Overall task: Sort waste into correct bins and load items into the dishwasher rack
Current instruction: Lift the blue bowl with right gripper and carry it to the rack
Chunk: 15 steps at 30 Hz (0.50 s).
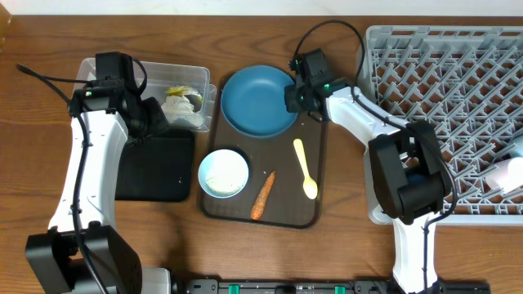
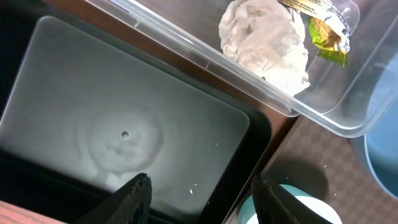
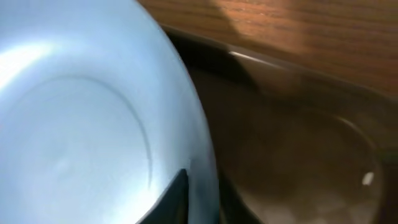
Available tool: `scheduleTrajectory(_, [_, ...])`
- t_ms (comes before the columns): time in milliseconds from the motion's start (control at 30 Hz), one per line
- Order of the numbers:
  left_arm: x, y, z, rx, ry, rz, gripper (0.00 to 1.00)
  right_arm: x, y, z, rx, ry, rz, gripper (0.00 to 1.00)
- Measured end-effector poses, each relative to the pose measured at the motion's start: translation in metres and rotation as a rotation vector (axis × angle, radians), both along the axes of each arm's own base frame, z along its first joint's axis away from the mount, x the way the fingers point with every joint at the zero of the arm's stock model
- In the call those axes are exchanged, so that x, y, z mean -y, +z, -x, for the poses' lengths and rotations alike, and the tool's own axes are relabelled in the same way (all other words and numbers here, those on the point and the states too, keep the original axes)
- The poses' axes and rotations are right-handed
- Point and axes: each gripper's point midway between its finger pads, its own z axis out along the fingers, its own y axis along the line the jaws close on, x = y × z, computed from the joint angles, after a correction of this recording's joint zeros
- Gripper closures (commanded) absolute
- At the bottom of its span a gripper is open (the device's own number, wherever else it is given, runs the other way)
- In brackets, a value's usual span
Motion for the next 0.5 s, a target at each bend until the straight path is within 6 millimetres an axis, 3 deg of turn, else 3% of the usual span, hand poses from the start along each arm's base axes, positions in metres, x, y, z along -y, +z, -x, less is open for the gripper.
scheduleTrajectory(267, [0.0,0.0,0.0,0.0,0.0,0.0,0.45,0.025,0.011,-0.013,0.036,0.003,0.019,0.99])
scheduleTrajectory(400, [0.0,0.0,0.0,0.0,0.0,0.0,0.45,0.048,0.043,-0.022,0.116,0.003,0.088,0.99])
scheduleTrajectory(500, [0.0,0.0,0.0,0.0,0.0,0.0,0.45,0.071,0.091,-0.032,0.226,-0.031,0.137,0.99])
